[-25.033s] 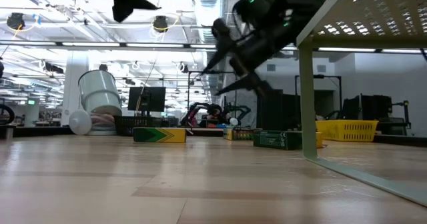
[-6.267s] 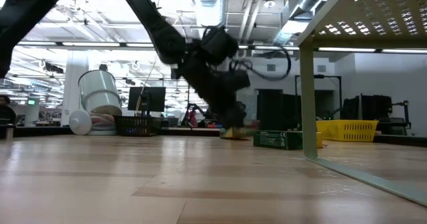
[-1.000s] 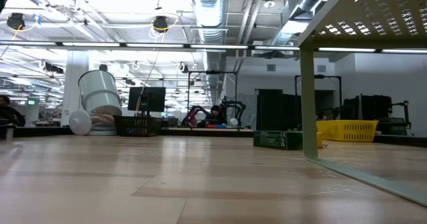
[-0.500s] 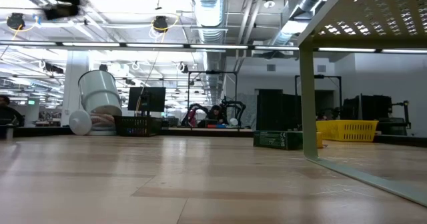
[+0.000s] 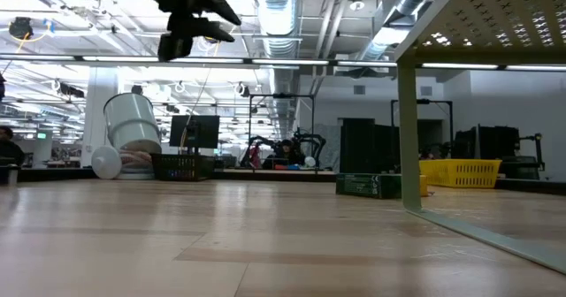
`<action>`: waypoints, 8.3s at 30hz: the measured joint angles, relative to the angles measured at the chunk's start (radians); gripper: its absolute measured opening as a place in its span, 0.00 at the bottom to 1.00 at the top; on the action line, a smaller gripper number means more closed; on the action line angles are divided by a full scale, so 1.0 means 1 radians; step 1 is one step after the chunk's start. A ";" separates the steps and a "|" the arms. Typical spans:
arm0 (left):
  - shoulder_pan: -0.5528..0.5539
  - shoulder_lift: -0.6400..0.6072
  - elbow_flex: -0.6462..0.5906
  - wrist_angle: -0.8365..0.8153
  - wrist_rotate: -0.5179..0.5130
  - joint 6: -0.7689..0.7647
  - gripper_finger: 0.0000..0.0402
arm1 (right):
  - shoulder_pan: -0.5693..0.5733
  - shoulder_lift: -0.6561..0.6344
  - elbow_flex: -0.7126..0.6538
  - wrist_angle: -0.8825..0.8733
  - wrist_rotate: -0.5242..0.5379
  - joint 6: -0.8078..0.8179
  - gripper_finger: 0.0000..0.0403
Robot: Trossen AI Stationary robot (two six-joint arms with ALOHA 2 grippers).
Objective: Pick & Place Office Desk Supplies
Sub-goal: Put the green crayon box into the orange bin
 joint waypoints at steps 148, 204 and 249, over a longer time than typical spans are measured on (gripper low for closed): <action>-0.011 0.668 0.038 0.379 0.024 -0.330 0.00 | -0.316 0.231 -0.458 1.003 -0.209 -0.354 0.41; -0.116 0.683 0.041 0.230 -0.045 -0.362 0.00 | -0.268 0.232 -0.459 1.016 -0.242 -0.357 0.41; -0.169 0.675 0.023 0.142 -0.101 -0.441 0.00 | -0.266 0.125 -0.456 1.281 -0.322 -0.377 0.41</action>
